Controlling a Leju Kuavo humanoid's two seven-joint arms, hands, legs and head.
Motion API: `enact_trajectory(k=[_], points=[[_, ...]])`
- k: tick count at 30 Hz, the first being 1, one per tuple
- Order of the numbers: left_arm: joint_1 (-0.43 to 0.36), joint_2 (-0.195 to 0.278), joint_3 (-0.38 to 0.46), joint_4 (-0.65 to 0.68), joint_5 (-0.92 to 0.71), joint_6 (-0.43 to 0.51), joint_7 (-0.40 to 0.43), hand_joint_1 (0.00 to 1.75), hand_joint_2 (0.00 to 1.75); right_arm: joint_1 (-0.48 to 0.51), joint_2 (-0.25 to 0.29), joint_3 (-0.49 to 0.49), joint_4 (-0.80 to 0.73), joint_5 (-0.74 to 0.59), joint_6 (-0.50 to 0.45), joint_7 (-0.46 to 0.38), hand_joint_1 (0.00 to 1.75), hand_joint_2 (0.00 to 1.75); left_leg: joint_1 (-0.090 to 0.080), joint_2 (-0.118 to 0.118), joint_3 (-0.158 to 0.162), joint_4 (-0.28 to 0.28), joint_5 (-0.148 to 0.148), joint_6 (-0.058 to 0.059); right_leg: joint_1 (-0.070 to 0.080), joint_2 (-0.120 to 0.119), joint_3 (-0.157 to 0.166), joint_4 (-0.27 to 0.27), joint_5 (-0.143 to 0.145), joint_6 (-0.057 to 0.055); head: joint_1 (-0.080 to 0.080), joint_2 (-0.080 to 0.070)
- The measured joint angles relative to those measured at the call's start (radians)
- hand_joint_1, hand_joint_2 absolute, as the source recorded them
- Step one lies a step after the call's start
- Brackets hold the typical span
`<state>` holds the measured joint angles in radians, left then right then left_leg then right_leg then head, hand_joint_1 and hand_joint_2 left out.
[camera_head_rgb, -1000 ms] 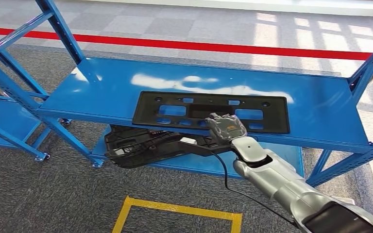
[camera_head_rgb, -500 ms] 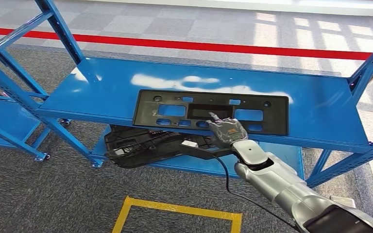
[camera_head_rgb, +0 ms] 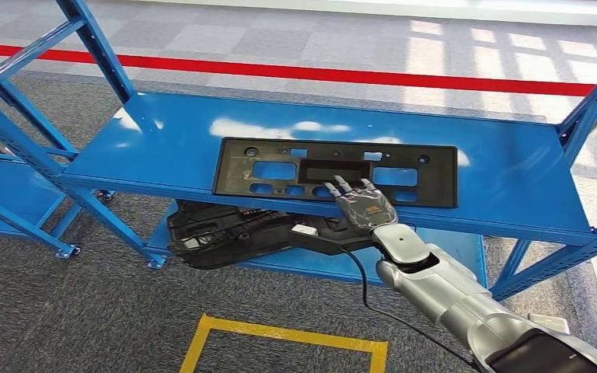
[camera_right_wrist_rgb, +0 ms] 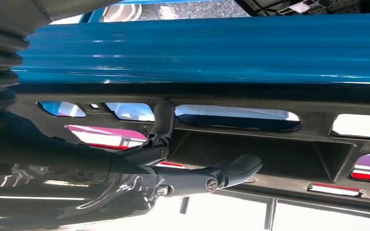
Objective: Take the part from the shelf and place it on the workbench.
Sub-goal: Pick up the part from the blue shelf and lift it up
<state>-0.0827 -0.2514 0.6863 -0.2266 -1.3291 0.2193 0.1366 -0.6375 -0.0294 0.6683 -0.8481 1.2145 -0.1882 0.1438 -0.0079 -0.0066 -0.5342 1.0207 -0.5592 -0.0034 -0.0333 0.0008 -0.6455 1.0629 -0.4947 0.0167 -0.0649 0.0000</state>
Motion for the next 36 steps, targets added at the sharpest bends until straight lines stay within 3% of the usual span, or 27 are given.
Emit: enact_trajectory(k=[36], points=[[-0.006,0.000,-0.001,0.000,-0.019,-0.018,0.022,0.00,0.00,0.012,0.018,-0.025,-0.012,0.039,-0.016,0.016,0.00,0.00,0.000,0.000,0.000,0.000,0.000,0.000,0.000,0.000,0.000,0.000,0.000,0.000,0.000,0.000]])
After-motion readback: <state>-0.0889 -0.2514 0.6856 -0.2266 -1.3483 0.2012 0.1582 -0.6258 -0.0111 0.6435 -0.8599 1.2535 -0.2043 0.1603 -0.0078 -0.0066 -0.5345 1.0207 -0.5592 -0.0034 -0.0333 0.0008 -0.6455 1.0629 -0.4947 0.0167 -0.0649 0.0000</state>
